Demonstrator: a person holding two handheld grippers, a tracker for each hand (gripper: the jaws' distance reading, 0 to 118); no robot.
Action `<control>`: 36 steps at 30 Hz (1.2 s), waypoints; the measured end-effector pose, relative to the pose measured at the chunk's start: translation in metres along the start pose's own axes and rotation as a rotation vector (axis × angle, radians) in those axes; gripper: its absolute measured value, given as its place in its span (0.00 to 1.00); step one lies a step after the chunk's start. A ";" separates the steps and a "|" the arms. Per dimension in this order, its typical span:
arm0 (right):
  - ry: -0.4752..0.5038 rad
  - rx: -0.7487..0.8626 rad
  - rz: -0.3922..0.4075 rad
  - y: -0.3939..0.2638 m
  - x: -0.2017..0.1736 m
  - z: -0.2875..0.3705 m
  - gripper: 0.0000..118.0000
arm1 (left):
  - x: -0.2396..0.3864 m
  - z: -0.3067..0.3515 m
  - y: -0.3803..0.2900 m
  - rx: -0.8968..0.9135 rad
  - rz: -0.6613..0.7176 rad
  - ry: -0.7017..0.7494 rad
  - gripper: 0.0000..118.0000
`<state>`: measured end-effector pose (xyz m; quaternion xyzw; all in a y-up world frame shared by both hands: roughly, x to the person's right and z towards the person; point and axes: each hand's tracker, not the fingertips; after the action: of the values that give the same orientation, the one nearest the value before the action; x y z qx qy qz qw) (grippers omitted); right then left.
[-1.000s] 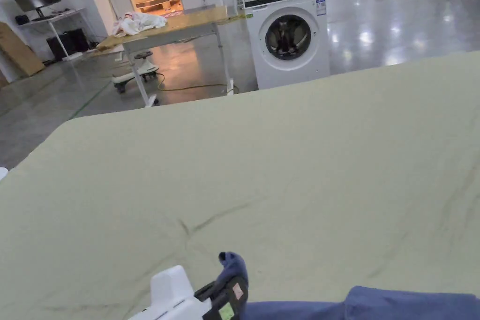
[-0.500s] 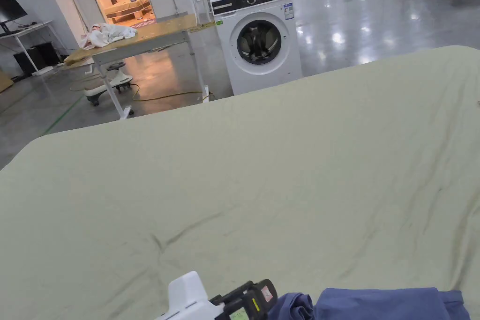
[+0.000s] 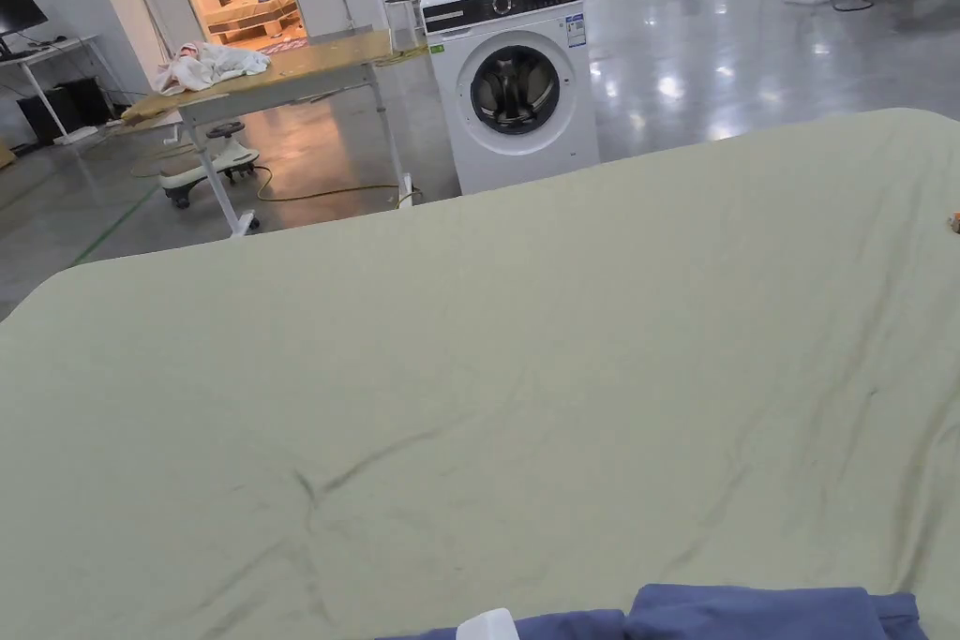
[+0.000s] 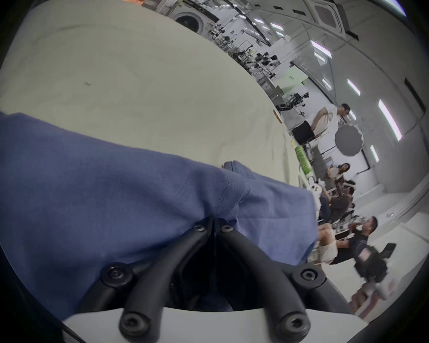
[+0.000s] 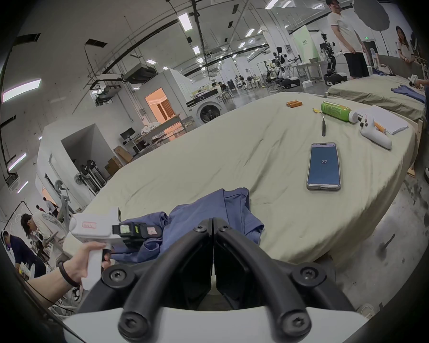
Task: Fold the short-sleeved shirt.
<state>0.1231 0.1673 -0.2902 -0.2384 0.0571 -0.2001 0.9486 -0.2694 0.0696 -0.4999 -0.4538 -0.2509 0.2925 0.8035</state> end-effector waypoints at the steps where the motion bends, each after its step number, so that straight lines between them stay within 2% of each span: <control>1: 0.003 -0.005 0.000 -0.001 0.000 -0.002 0.00 | -0.001 0.011 0.002 0.015 -0.009 0.004 0.06; 3: 0.009 -0.015 -0.004 -0.001 -0.001 -0.006 0.00 | -0.002 0.043 0.008 0.089 -0.089 0.034 0.08; 4: 0.013 -0.017 -0.004 -0.002 -0.002 -0.008 0.00 | -0.006 0.058 0.009 0.122 -0.105 0.040 0.14; 5: 0.018 -0.020 -0.003 -0.002 -0.003 -0.010 0.00 | -0.014 0.080 0.009 0.161 -0.097 0.041 0.26; 6: 0.026 -0.023 -0.002 -0.001 -0.005 -0.012 0.00 | -0.025 0.099 0.009 0.189 -0.065 0.044 0.49; 7: 0.035 -0.028 0.001 -0.001 -0.006 -0.015 0.00 | -0.036 0.114 0.008 0.215 -0.026 0.042 0.65; 8: 0.042 -0.031 0.004 -0.001 -0.008 -0.017 0.00 | -0.050 0.129 0.006 0.243 0.016 0.046 0.75; 9: 0.050 -0.035 0.008 -0.001 -0.009 -0.020 0.00 | -0.066 0.145 0.005 0.264 0.060 0.047 0.80; 11: 0.067 -0.045 0.013 -0.001 -0.013 -0.027 0.00 | -0.090 0.165 -0.004 0.324 0.166 0.085 0.80; 12: 0.074 -0.050 0.014 -0.001 -0.014 -0.030 0.00 | -0.103 0.171 -0.009 0.354 0.228 0.098 0.80; 15: 0.098 -0.060 0.015 -0.001 -0.020 -0.036 0.00 | -0.129 0.160 -0.021 0.369 0.373 -0.006 0.78; 17: 0.108 -0.065 0.009 0.000 -0.024 -0.038 0.00 | -0.135 0.137 -0.027 0.343 0.426 -0.081 0.72; 18: 0.109 -0.063 0.011 0.000 -0.026 -0.037 0.00 | -0.138 0.127 -0.030 0.348 0.448 -0.134 0.59; 20: 0.105 -0.054 0.028 0.002 -0.028 -0.032 0.00 | -0.137 0.112 -0.030 0.323 0.497 -0.143 0.21; 21: 0.096 -0.048 0.037 0.003 -0.028 -0.029 0.00 | -0.128 0.105 -0.030 0.309 0.476 -0.100 0.13; 23: 0.086 -0.043 0.034 0.003 -0.024 -0.024 0.00 | -0.126 0.104 -0.028 0.303 0.438 -0.087 0.05; 29: 0.040 -0.046 -0.002 0.002 -0.011 -0.020 0.00 | -0.133 0.156 -0.021 0.420 0.450 -0.161 0.03; 33: 0.047 -0.048 0.002 0.002 -0.012 -0.021 0.00 | -0.112 0.225 -0.003 0.542 0.312 -0.017 0.03; 36: 0.060 -0.055 0.016 0.002 -0.014 -0.026 0.00 | -0.086 0.261 0.008 0.553 0.189 0.096 0.03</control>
<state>0.1060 0.1636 -0.3138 -0.2578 0.0927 -0.1981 0.9411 -0.5062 0.1649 -0.3982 -0.2520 -0.0801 0.4015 0.8769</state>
